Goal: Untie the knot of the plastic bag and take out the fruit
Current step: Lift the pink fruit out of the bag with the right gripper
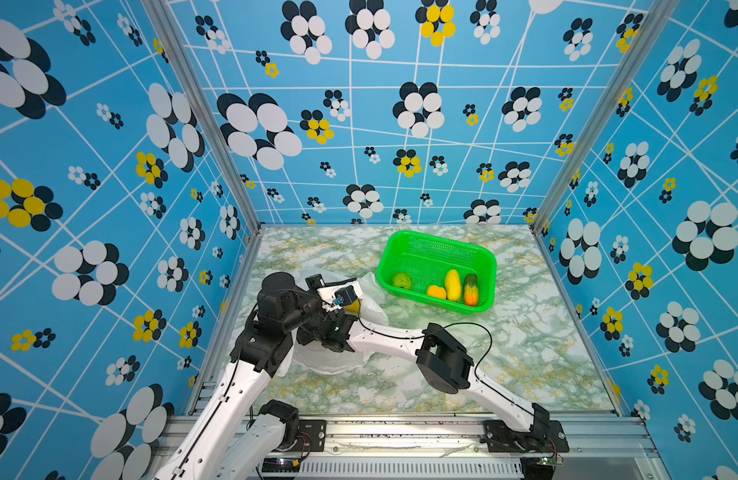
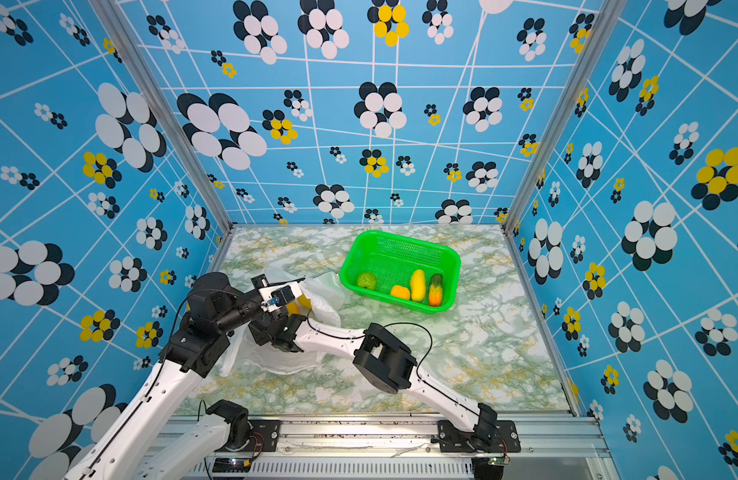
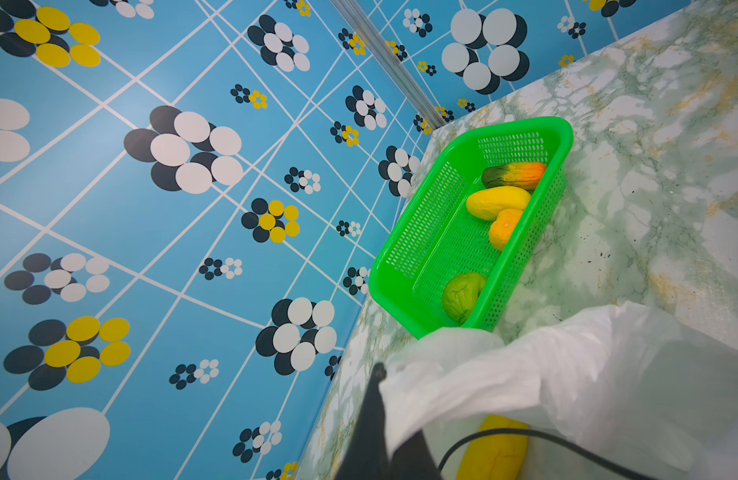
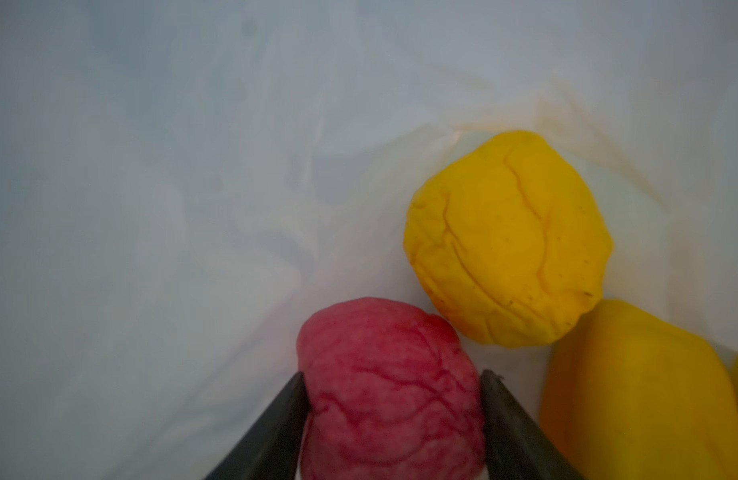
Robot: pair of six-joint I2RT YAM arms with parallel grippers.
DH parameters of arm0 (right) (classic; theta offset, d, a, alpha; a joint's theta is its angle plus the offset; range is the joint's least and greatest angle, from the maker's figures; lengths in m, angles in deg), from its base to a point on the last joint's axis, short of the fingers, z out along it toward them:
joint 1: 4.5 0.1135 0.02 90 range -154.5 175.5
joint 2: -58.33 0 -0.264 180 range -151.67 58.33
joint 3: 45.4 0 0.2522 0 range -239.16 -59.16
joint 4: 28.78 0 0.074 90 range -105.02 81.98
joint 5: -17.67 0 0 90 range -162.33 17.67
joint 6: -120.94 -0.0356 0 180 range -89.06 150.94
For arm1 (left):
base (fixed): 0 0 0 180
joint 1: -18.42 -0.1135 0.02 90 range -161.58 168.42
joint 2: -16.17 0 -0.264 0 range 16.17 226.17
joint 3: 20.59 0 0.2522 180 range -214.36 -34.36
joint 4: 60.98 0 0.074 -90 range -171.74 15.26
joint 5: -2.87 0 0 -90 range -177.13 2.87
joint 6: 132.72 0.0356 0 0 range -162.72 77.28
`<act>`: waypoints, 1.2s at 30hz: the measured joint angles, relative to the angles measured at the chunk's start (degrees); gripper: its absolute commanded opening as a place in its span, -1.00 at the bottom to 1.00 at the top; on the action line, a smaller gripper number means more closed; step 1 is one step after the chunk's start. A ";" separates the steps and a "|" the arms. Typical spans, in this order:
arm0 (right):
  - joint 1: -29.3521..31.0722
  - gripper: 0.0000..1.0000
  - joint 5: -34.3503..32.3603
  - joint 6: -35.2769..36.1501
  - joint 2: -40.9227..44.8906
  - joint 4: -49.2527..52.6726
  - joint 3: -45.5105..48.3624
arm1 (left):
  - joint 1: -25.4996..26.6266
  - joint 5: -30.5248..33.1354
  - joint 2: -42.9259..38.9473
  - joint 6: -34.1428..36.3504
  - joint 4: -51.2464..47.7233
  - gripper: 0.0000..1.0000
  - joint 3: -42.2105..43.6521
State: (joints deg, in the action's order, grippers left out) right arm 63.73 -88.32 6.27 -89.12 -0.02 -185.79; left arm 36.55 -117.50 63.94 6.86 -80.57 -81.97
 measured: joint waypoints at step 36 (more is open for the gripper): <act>4.76 -0.41 -2.75 3.43 44.28 -6.51 52.15 | -0.02 4.57 0.94 -0.74 -0.02 -1.00 -0.07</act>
State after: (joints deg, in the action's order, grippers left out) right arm 68.50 -91.07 9.71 -44.84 -6.53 -133.64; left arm 36.53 -112.93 64.88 6.12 -80.59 -82.04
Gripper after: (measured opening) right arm 0.505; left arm 0.040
